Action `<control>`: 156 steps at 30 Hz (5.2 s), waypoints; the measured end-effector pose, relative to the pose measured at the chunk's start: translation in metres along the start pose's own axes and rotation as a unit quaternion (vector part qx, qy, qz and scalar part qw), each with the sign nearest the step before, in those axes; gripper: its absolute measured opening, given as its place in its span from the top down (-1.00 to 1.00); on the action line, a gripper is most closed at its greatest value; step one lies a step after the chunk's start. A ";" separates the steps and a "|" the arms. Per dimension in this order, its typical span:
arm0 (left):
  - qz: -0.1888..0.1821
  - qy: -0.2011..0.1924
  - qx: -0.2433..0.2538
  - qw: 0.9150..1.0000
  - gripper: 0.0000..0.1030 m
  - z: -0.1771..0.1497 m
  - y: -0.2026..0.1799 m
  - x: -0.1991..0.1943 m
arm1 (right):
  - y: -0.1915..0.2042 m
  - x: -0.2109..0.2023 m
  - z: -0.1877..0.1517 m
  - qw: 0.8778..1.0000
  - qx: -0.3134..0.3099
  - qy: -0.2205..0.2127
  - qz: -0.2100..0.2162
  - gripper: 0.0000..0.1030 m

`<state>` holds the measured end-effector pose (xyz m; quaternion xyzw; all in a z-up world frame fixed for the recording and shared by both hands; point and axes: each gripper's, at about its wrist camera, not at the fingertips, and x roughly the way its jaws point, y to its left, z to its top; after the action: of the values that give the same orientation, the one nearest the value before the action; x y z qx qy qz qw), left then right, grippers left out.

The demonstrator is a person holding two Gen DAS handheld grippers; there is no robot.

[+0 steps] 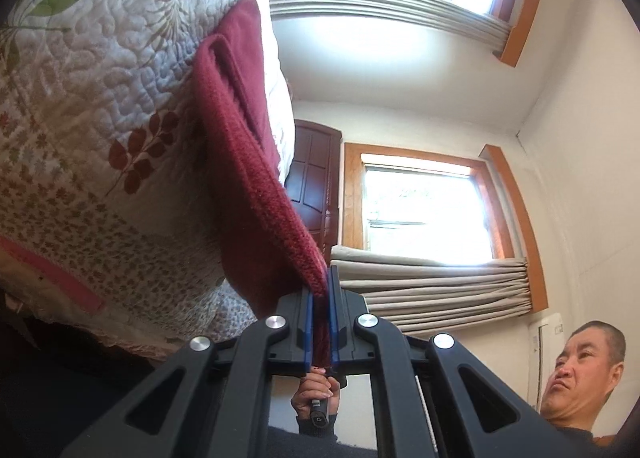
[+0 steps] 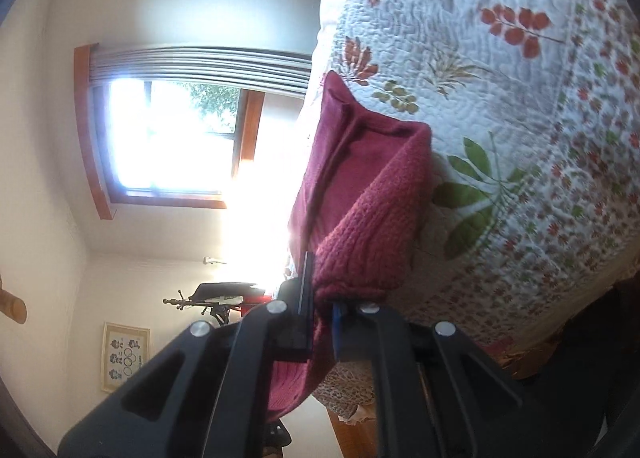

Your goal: Fold small clothes

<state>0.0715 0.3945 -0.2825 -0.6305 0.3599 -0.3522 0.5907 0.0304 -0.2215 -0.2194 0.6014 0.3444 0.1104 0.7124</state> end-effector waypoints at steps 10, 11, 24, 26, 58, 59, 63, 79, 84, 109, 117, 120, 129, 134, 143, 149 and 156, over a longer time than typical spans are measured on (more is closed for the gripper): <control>-0.042 -0.098 -0.047 0.993 0.89 0.063 0.011 0.035 | 0.050 0.066 0.070 0.998 -0.043 0.049 -0.017 0.90; -0.040 -0.108 -0.056 0.992 0.90 0.070 0.015 0.038 | 0.052 0.077 0.078 0.997 -0.045 0.058 -0.023 0.90; 0.082 -0.179 -0.073 0.978 0.89 0.155 0.043 0.092 | 0.030 0.225 0.164 0.977 -0.063 0.166 -0.115 0.86; 0.103 -0.184 -0.076 0.975 0.89 0.159 0.046 0.097 | 0.023 0.241 0.173 0.974 -0.059 0.184 -0.120 0.72; 0.463 0.081 0.201 0.860 -0.24 0.228 0.017 0.171 | 0.031 0.266 0.166 0.876 -0.346 0.201 -0.271 -0.17; 0.460 0.075 0.196 0.863 -0.24 0.230 0.017 0.168 | 0.032 0.267 0.166 0.874 -0.349 0.202 -0.272 -0.18; 0.449 0.088 0.197 0.867 -0.04 0.225 0.015 0.161 | 0.033 0.274 0.166 0.871 -0.352 0.210 -0.270 -0.17; 0.447 0.047 0.260 0.855 0.87 0.208 -0.024 0.156 | 0.058 0.254 0.162 0.870 -0.363 0.195 -0.272 0.86; 0.428 0.028 0.281 0.858 0.88 0.197 -0.048 0.143 | 0.070 0.236 0.160 0.878 -0.360 0.173 -0.264 0.86; 0.349 -0.007 0.334 0.876 0.89 0.340 -0.136 0.237 | 0.169 0.296 0.257 0.897 -0.374 0.096 -0.215 0.87; 0.418 0.057 0.231 0.877 0.89 0.408 -0.047 0.283 | 0.108 0.366 0.303 0.902 -0.297 0.156 -0.272 0.87; 0.438 0.069 0.189 0.876 0.89 0.424 -0.013 0.288 | 0.087 0.383 0.309 0.897 -0.278 0.172 -0.297 0.87; 0.398 0.038 0.213 0.892 0.89 0.427 -0.029 0.283 | 0.107 0.386 0.314 0.898 -0.297 0.160 -0.282 0.88; 0.444 0.059 0.174 0.877 0.89 0.440 0.015 0.288 | 0.069 0.409 0.318 0.887 -0.271 0.172 -0.330 0.88; 0.466 0.070 0.180 0.863 0.89 0.441 0.028 0.298 | 0.045 0.417 0.318 0.879 -0.254 0.174 -0.364 0.88; 0.470 0.069 0.221 0.852 0.88 0.434 0.014 0.305 | 0.038 0.419 0.316 0.876 -0.248 0.166 -0.379 0.88; 0.479 -0.002 0.280 0.832 0.32 0.411 -0.040 0.280 | 0.072 0.375 0.308 0.892 -0.277 0.108 -0.341 0.56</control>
<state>0.5680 0.3549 -0.2595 -0.1878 0.5017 -0.1095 0.8373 0.5175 -0.2297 -0.2746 0.2097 0.5589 0.0157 0.8021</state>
